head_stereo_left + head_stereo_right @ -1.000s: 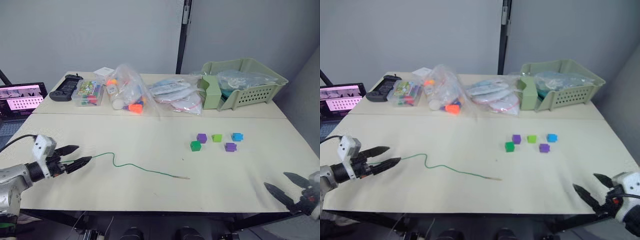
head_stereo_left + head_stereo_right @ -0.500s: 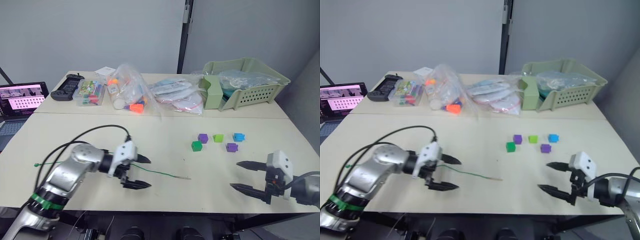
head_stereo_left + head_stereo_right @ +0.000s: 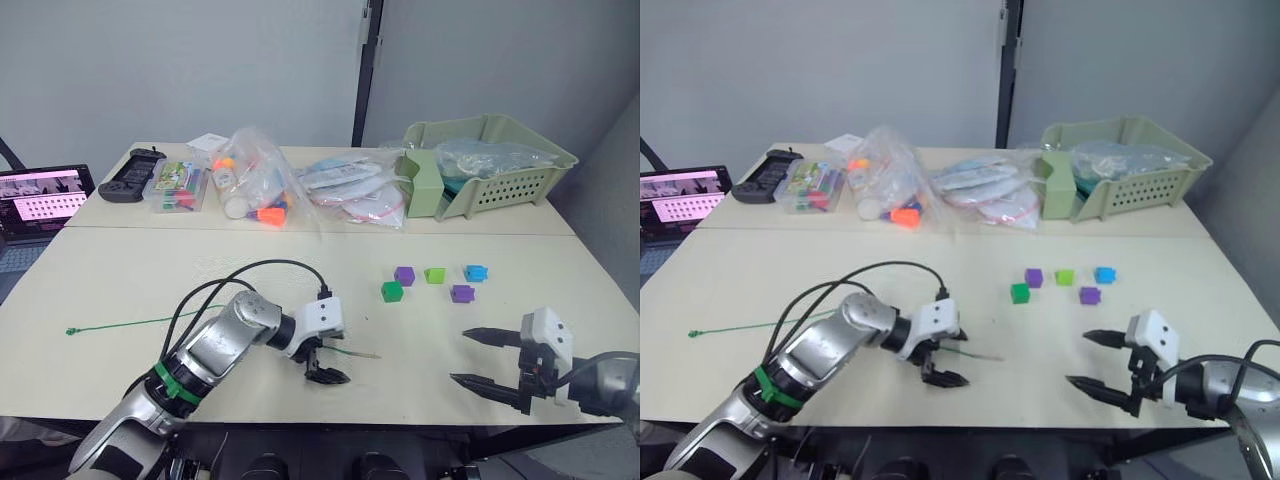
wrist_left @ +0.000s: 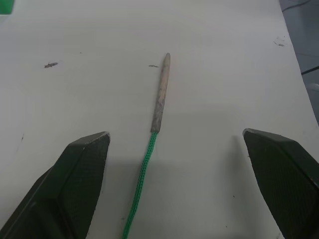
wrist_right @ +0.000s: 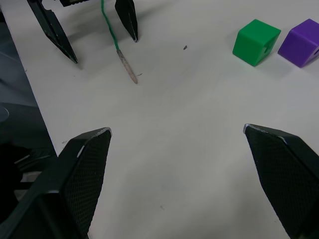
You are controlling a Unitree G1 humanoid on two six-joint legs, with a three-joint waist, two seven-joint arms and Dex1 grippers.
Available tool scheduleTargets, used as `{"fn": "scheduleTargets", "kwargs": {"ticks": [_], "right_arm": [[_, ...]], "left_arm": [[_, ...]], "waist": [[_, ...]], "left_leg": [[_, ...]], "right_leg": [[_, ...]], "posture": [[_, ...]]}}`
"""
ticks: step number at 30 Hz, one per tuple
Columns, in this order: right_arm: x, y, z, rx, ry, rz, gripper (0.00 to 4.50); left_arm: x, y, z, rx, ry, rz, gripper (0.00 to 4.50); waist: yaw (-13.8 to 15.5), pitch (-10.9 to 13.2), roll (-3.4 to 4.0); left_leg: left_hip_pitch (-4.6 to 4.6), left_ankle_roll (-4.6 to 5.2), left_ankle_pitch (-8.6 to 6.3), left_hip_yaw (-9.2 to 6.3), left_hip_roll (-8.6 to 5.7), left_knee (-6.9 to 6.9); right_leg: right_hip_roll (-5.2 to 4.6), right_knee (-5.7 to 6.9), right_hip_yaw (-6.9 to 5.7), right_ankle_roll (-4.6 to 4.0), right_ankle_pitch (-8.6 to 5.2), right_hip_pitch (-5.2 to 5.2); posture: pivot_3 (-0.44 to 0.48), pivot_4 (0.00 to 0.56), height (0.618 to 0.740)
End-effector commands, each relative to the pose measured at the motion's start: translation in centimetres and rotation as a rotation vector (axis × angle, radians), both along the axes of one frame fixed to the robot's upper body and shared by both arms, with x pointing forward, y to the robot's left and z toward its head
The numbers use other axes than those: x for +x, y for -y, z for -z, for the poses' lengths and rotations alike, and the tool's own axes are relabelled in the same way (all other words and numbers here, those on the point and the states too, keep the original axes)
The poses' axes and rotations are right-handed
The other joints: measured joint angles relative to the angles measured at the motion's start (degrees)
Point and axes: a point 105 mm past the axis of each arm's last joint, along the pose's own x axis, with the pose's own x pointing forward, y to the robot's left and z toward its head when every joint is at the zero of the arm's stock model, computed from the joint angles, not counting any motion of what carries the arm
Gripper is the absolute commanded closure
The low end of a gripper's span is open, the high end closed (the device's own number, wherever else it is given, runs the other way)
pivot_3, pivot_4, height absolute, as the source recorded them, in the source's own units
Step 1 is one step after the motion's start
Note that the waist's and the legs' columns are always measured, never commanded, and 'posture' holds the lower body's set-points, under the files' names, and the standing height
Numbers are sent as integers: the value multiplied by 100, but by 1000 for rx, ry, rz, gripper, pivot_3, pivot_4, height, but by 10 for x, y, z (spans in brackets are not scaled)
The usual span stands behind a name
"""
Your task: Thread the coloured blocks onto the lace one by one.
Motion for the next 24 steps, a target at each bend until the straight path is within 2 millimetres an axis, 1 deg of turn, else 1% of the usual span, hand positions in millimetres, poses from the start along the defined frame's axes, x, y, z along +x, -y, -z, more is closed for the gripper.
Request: {"fn": "scheduleTargets", "kwargs": {"ticks": [1,4,6,8,9,11,15,19,24], "right_arm": [[1,-3,-9,8,58,5,14],[1,-3,-9,7,63,12,0],[1,-3,-10,9,68,16,0],[2,-2,-10,9,72,20,0],[2,-2,-10,9,73,22,0],[4,0,-11,12,82,35,0],[6,0,-11,19,90,48,0],[8,1,-11,22,96,57,0],[8,1,-11,23,99,64,0]], "left_arm": [[-2,-2,25,23,-96,-17,0],[-1,-3,33,21,-98,-9,822],[-2,-3,36,-1,-110,5,1519],[-5,-2,37,-37,-124,22,2134],[-6,-1,36,-54,-132,31,2511],[-11,4,37,-105,-134,64,3175],[-16,12,38,-179,-158,84,4482],[-10,12,43,-184,-142,52,4482],[-1,11,35,-225,-125,34,4482]], "waist": [[14,-1,2],[48,-1,1],[40,-1,1],[24,-4,6],[17,-5,8],[12,-7,12],[41,-8,13],[67,-8,13],[63,-8,13]], "left_leg": [[5,0,0,0,0,0],[39,0,0,-7,-7,0],[65,0,-1,-7,-5,-1],[68,1,-2,-8,-4,-2],[68,3,-3,-8,-4,-3],[68,5,-5,-10,-4,-4],[66,7,-6,-11,-9,-5],[63,7,-5,-13,-15,-4],[63,7,-5,-15,-14,-4]], "right_leg": [[0,-1,0,1,0,6],[-8,-9,-8,14,-8,50],[-8,-18,-9,33,-20,80],[-8,-17,-9,45,-27,82],[-8,-17,-9,45,-27,82],[-8,-16,-9,42,-27,81],[-14,-17,-9,18,-13,82],[-17,-19,-10,19,-13,82],[-16,-20,-10,21,-14,83]], "posture": [[0,150,740],[0,150,740],[0,150,740],[0,150,740],[0,150,740],[0,150,740],[0,150,740],[0,150,740],[0,150,740]]}}
